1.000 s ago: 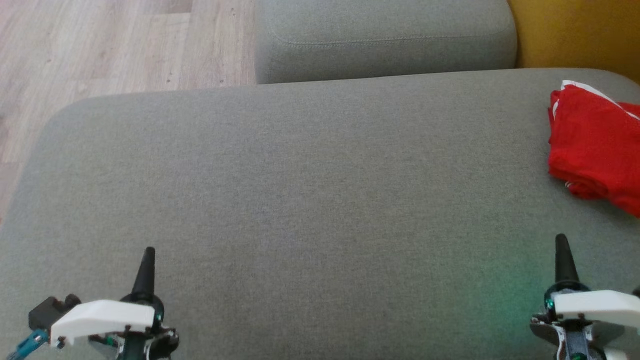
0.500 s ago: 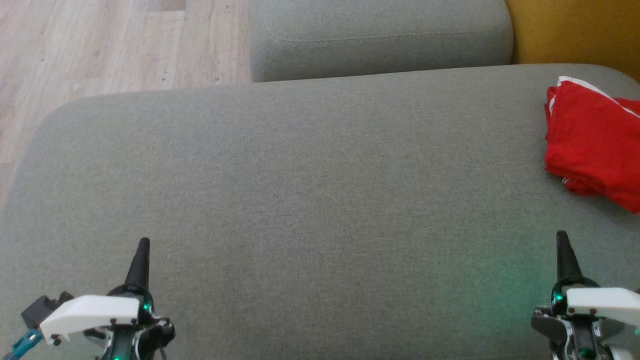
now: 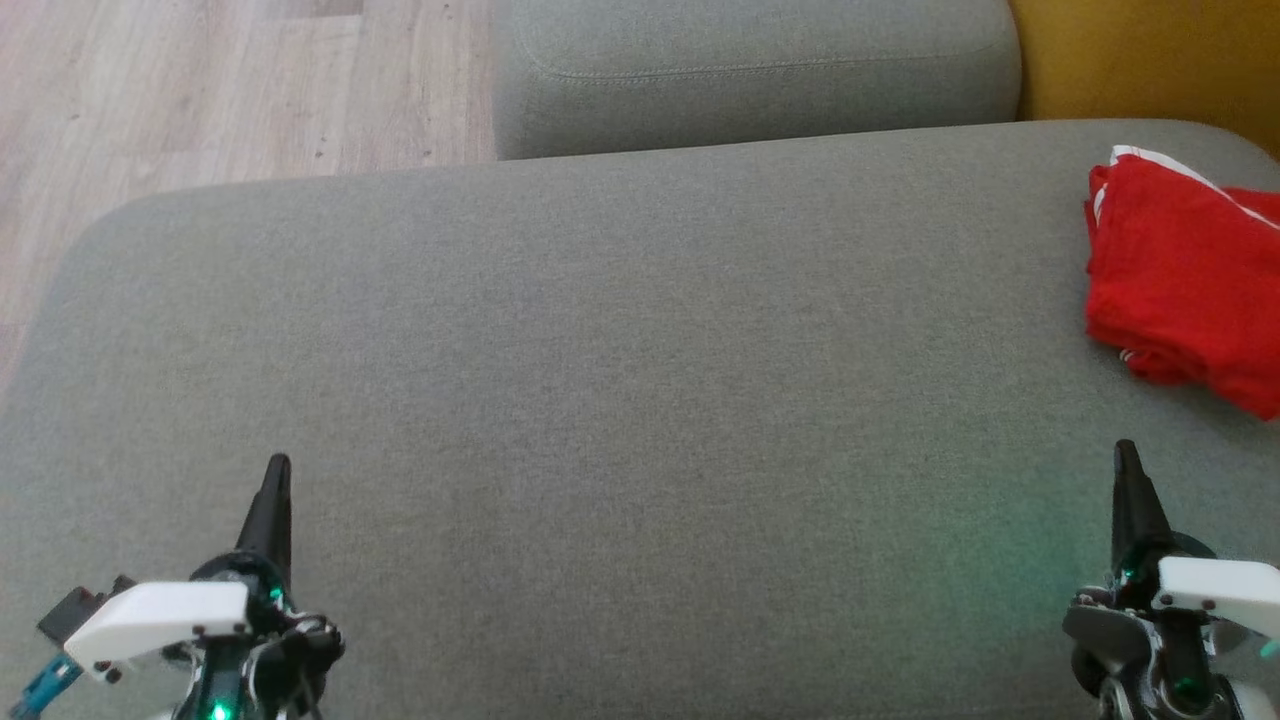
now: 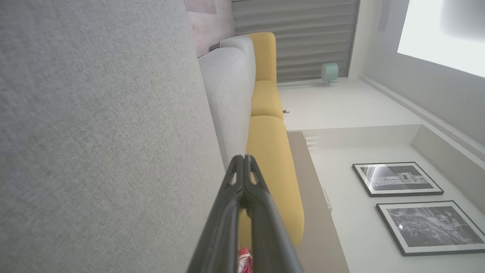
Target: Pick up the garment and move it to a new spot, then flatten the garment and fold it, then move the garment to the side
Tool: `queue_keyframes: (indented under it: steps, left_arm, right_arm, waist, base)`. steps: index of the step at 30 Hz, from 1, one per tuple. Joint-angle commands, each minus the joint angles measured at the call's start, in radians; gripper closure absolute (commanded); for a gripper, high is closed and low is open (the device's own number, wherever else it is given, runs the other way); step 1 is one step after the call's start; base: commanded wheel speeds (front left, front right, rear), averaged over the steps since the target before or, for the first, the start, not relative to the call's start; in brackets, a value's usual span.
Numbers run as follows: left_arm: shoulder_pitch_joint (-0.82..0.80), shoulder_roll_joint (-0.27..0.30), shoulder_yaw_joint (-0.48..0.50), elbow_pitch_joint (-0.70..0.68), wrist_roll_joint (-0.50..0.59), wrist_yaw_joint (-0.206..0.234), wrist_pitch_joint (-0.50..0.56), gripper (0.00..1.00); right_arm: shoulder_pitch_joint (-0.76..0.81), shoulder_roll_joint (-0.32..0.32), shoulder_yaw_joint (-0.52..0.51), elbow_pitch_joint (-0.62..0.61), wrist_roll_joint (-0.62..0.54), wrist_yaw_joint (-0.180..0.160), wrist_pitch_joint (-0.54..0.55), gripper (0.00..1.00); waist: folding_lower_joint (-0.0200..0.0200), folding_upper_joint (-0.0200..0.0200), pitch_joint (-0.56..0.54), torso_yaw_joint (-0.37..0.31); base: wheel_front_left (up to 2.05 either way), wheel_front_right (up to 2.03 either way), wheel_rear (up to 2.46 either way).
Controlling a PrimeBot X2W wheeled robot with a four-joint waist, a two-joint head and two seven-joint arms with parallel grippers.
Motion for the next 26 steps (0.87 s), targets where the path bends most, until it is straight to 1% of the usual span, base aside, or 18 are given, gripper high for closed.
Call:
queue_keyframes:
  steps: [1, 8, 26]
  left_arm:
    - [-0.065, 0.005, 0.046, -0.038, -0.034, -0.014, 0.012, 1.0]
    - [-0.075, 0.005, 0.06, -0.041, -0.108, -0.024, 0.032, 1.0]
    - [-0.075, 0.005, 0.06, -0.041, -0.108, -0.024, 0.032, 1.0]
  right_arm:
    - [-0.063, -0.009, 0.02, -0.039, 0.041, -0.001, 0.014, 1.0]
    - [-0.076, -0.009, 0.019, -0.041, 0.13, -0.001, 0.033, 1.0]
    - [-0.076, -0.009, 0.019, -0.041, 0.13, -0.001, 0.033, 1.0]
  waist:
    - [0.0, 0.0, 0.001, -0.001]
    - [0.0, 0.0, 0.004, -0.006]
    - [0.0, 0.0, 0.004, -0.006]
  base:
    - [0.0, 0.0, 0.0]
    - [0.0, 0.0, 0.0]
    - [0.0, 0.0, 0.0]
